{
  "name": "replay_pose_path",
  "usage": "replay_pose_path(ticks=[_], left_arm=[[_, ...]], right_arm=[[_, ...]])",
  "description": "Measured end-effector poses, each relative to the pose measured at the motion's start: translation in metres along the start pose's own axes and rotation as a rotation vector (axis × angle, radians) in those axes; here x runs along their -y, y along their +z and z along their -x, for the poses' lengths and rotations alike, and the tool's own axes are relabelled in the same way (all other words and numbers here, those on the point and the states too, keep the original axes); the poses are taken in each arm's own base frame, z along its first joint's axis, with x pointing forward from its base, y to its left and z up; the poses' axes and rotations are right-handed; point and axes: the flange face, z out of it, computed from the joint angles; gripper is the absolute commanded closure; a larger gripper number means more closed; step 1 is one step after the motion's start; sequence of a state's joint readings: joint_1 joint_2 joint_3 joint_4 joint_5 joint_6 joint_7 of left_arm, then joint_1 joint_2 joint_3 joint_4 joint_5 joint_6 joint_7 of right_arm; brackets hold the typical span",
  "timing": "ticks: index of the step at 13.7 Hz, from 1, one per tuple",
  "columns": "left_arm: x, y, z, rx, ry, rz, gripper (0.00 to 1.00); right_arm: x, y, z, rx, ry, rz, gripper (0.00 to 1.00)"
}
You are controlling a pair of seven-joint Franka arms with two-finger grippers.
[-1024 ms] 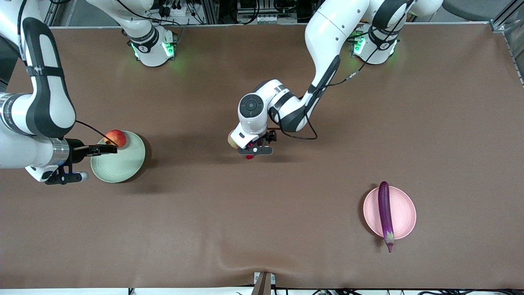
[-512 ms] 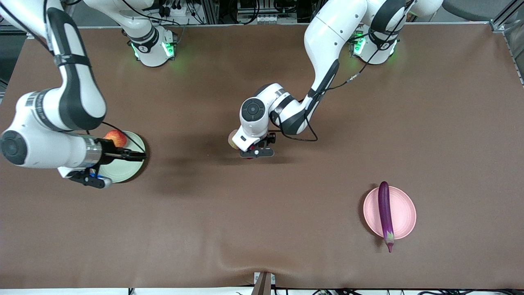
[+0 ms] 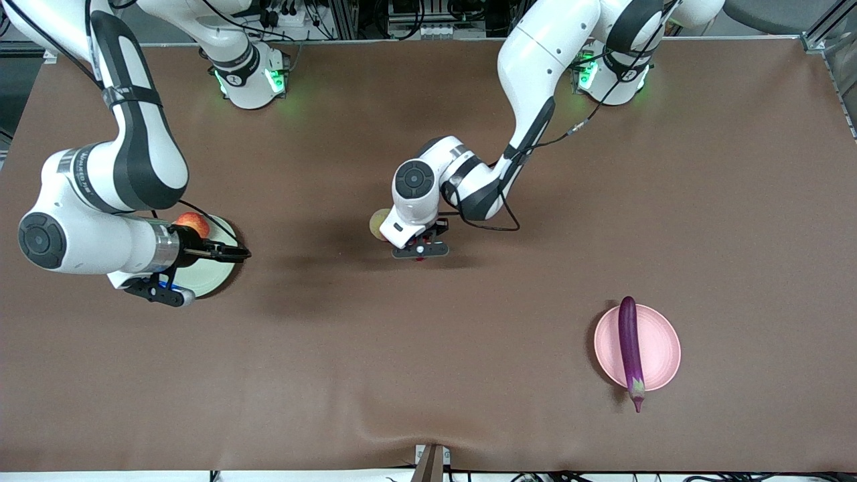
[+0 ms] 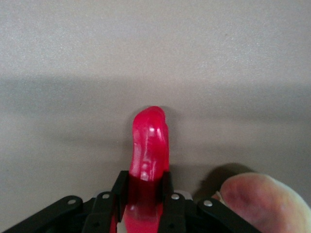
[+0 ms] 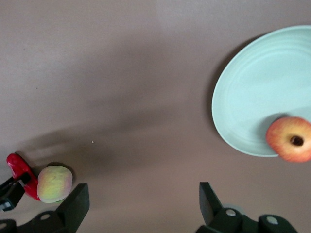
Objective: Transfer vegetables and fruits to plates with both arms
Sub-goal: 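Release the pomegranate on the green plate while the left gripper grasps pepper, then grasp the peach with the right gripper while the left gripper carries pepper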
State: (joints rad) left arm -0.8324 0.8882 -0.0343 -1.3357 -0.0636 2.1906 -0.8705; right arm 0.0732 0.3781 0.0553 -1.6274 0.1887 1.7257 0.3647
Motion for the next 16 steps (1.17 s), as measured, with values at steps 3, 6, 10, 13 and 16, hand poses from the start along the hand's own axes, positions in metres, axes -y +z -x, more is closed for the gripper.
replay_pose_path(ticks=[3,6,10,13,16], left_arm=[[0.003,-0.004,-0.006,-0.007,-0.012,0.003,1.00],[0.014,-0.034,-0.026,-0.027,-0.043,0.023,1.00],[0.053,-0.105,-0.070,-0.061,-0.125,0.061,1.00],[0.117,-0.142,-0.118,-0.061,-0.231,0.056,1.00],[0.206,-0.149,-0.177,-0.069,-0.301,0.048,1.00]], right_arm=[[0.053,0.012,0.024,-0.012,-0.007,0.022,0.00],[0.083,0.022,0.041,-0.011,-0.022,0.037,0.00],[0.121,0.058,0.060,-0.025,0.056,0.017,0.00],[0.161,0.104,0.088,-0.038,0.096,-0.007,0.00],[0.193,0.130,0.115,-0.081,0.116,-0.025,0.00]])
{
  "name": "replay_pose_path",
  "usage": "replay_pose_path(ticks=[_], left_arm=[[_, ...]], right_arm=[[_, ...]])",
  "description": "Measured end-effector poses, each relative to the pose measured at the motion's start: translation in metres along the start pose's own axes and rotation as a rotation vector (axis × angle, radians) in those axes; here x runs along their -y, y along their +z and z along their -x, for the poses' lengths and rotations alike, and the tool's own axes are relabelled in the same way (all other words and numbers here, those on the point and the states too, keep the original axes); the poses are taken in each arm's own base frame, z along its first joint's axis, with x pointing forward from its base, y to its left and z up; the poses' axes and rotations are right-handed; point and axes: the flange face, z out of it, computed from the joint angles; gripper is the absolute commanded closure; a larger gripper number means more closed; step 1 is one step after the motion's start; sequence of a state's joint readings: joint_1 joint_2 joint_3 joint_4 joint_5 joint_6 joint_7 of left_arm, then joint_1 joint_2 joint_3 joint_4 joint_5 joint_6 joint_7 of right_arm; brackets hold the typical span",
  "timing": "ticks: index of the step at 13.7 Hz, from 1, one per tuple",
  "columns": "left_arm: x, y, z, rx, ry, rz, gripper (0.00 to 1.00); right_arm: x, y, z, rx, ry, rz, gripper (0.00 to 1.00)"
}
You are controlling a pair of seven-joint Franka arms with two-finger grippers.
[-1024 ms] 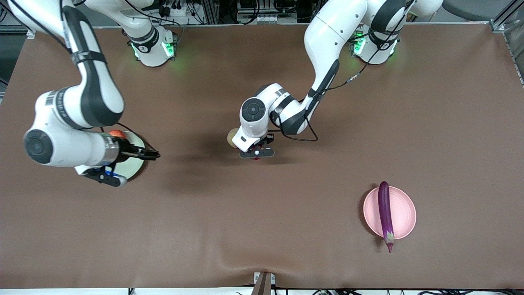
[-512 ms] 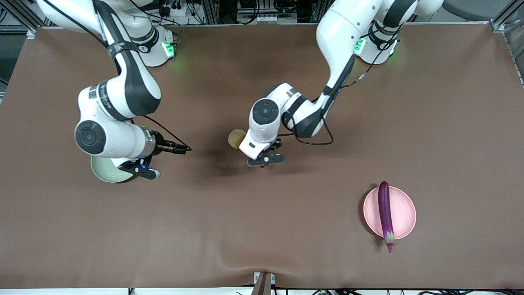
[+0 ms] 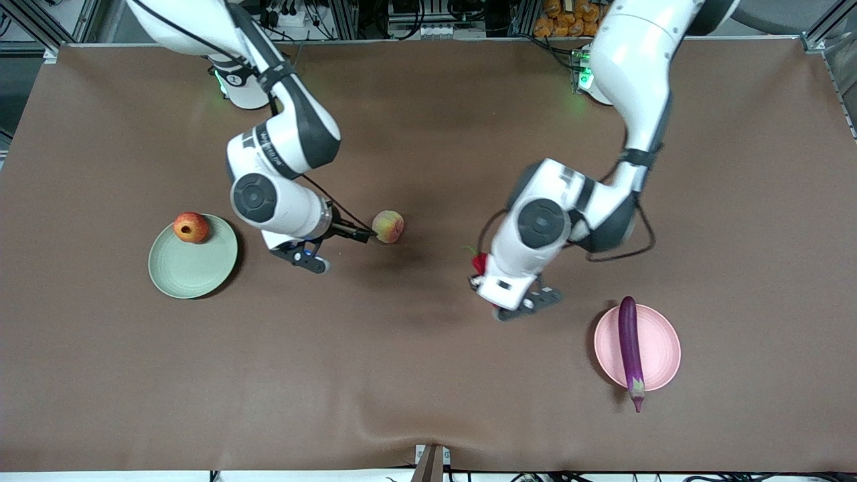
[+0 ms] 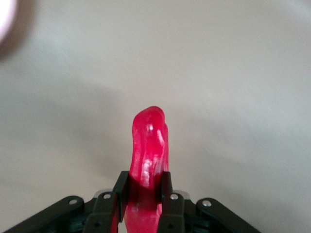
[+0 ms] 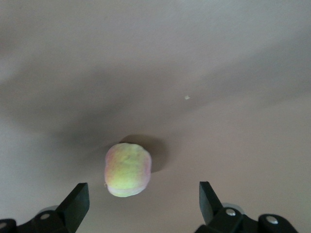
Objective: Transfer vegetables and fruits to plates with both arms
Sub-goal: 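Grasp the peach with the right gripper while the left gripper carries pepper, then place the pepper on the pink plate while the right gripper places peach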
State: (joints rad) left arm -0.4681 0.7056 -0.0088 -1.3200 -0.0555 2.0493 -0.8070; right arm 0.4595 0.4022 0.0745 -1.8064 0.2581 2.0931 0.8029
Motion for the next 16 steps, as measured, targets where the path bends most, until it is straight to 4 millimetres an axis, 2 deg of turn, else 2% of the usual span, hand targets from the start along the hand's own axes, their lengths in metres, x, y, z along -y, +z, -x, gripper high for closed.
replay_pose_path(ticks=[2,4,6,9,11,12,13,14,16], left_arm=[[0.051,-0.002,-0.051,-0.019,-0.026,-0.019,1.00],[0.111,-0.007,-0.099,-0.042,-0.078,-0.040,1.00],[0.166,-0.012,-0.138,-0.058,-0.108,-0.050,1.00],[0.233,-0.019,-0.176,-0.092,-0.036,-0.072,1.00],[0.256,-0.021,-0.189,-0.120,0.036,-0.093,1.00],[0.261,-0.019,-0.193,-0.135,0.058,-0.098,1.00],[0.262,-0.015,-0.195,-0.148,0.074,-0.103,1.00],[0.264,-0.010,-0.197,-0.161,0.093,-0.109,1.00],[0.268,0.007,-0.202,-0.177,0.169,-0.116,1.00]], right_arm=[[0.018,0.017,0.022,-0.027,0.015,-0.017,0.00],[0.031,0.043,0.039,-0.029,0.013,-0.006,0.00],[0.036,0.067,0.043,-0.028,0.016,0.004,0.00],[0.037,0.100,0.043,-0.030,0.022,0.022,0.00],[0.036,0.114,0.042,-0.031,0.018,0.042,0.00],[0.035,0.118,0.040,-0.038,0.023,0.041,0.38],[0.035,0.122,0.038,-0.049,0.027,0.032,0.94],[0.034,0.126,0.037,-0.057,0.030,0.026,1.00],[0.033,0.125,0.034,-0.064,0.040,0.021,1.00]])
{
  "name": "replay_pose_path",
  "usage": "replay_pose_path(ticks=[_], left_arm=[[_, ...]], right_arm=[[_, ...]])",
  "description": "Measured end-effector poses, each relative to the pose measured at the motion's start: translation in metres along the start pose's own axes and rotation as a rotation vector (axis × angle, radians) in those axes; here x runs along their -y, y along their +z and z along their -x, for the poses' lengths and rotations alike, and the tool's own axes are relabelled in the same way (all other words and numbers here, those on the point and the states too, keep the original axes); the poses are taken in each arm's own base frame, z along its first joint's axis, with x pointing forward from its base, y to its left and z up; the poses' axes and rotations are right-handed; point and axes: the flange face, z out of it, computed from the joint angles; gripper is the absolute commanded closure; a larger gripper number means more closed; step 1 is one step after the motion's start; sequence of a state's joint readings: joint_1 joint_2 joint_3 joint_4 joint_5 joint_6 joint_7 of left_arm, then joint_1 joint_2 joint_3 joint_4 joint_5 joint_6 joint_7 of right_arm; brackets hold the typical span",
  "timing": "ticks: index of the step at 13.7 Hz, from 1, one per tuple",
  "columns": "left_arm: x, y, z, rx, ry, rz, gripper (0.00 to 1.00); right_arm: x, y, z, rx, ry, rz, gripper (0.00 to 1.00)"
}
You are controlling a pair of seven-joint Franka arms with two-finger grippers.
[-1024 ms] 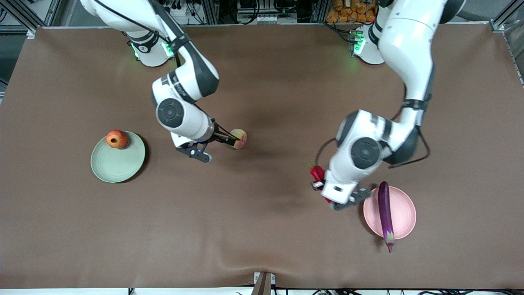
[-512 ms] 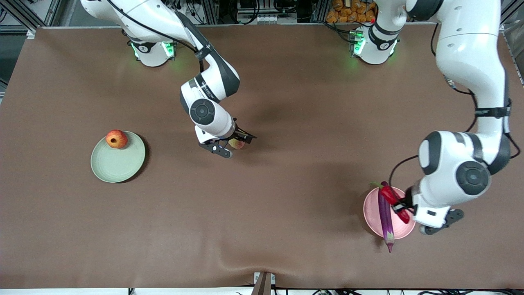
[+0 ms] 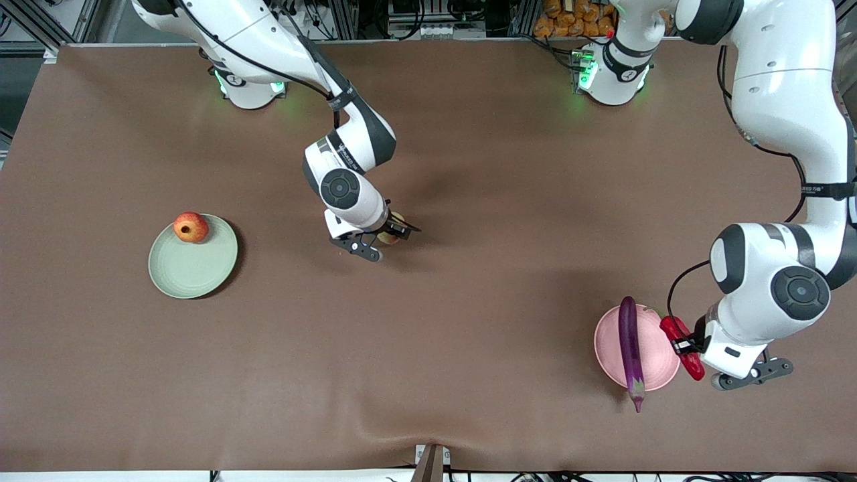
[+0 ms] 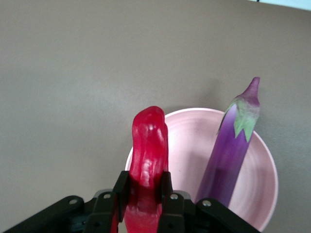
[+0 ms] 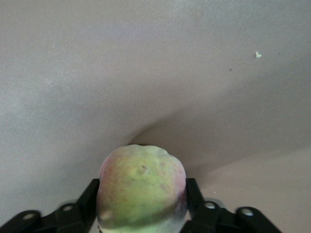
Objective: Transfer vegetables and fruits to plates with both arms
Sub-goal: 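Place the pepper on the pink plate while the right gripper places peach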
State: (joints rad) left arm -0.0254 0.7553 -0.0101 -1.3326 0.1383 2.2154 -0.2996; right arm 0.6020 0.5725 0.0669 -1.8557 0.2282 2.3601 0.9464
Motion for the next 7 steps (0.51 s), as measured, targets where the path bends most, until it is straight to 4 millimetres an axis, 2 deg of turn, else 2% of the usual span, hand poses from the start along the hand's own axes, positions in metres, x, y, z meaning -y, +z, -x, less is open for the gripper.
replay_pose_path(ticks=[2,3,4,5,6,7], left_arm=[[0.000,0.018,0.001,0.000,0.072,0.002,1.00],[-0.001,0.024,0.002,0.000,0.091,0.004,1.00],[-0.003,0.028,0.003,0.000,0.102,0.006,1.00],[-0.005,0.030,0.003,0.001,0.109,0.007,1.00],[-0.006,0.032,0.004,0.003,0.112,0.008,1.00],[-0.007,0.035,0.005,0.007,0.117,0.008,0.91]], right_arm=[[-0.002,-0.019,-0.011,0.004,0.015,0.010,1.00],[-0.008,-0.039,-0.025,0.018,0.022,0.032,1.00],[-0.020,-0.068,-0.047,0.041,0.016,0.057,1.00],[-0.041,-0.102,-0.075,0.070,-0.005,0.077,1.00],[-0.071,-0.135,-0.108,0.093,-0.039,0.091,1.00],[-0.108,-0.163,-0.142,0.100,-0.087,0.106,1.00]])
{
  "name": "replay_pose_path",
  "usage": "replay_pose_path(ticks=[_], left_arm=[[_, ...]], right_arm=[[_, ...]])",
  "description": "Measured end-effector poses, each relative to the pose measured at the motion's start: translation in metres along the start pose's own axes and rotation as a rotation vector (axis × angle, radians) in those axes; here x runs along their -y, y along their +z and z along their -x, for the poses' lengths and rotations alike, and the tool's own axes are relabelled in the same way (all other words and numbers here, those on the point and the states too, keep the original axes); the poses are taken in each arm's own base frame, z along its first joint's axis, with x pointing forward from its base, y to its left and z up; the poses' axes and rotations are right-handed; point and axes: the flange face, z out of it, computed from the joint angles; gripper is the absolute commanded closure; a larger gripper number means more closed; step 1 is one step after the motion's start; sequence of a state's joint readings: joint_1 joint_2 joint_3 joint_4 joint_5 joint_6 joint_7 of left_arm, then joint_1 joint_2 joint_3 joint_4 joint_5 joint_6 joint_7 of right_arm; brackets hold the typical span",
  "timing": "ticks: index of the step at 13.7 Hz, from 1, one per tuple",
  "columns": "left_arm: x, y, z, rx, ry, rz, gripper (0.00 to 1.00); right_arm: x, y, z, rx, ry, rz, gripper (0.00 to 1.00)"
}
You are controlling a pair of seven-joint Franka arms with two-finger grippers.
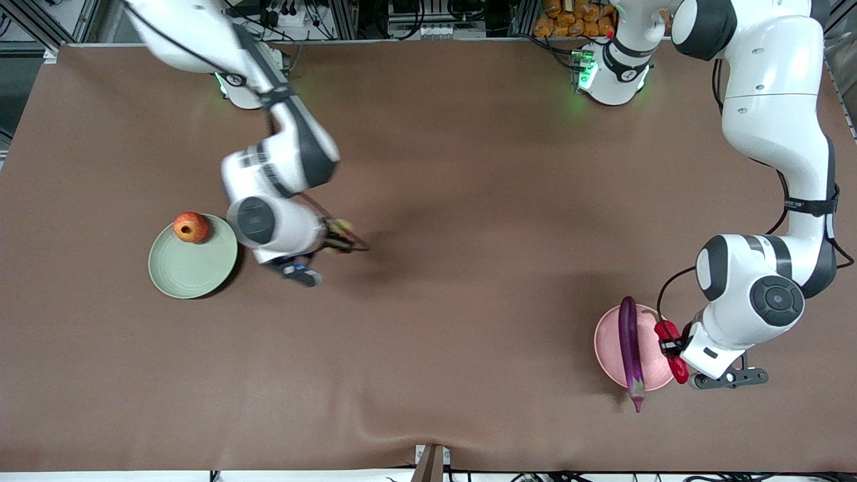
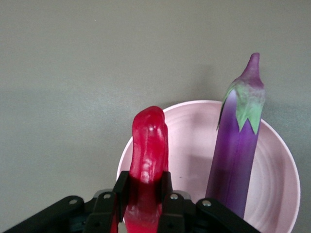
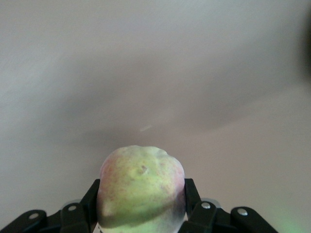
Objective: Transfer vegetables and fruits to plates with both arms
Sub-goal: 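Place the pepper on the pink plate while the right gripper places peach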
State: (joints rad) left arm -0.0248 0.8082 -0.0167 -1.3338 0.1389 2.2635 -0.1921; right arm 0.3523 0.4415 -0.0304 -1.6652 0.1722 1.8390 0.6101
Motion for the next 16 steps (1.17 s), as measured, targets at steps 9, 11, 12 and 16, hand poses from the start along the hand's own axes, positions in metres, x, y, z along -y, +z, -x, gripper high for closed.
replay_pose_path(ticks=[9,11,12,16], left_arm=[[-0.012,0.020,0.000,-0.026,0.022,0.015,0.00],[-0.012,0.002,-0.006,-0.053,0.020,0.019,0.00],[-0.012,-0.011,-0.009,-0.063,0.013,0.021,0.00],[-0.018,-0.080,-0.001,-0.005,-0.033,0.020,0.00]], right_arm=[[-0.227,0.023,-0.126,-0.018,-0.201,-0.007,1.00],[-0.238,0.045,-0.135,-0.023,-0.220,0.002,1.00],[-0.247,0.053,-0.141,-0.027,-0.227,0.003,1.00],[-0.284,0.080,-0.157,-0.022,-0.242,-0.009,0.00]])
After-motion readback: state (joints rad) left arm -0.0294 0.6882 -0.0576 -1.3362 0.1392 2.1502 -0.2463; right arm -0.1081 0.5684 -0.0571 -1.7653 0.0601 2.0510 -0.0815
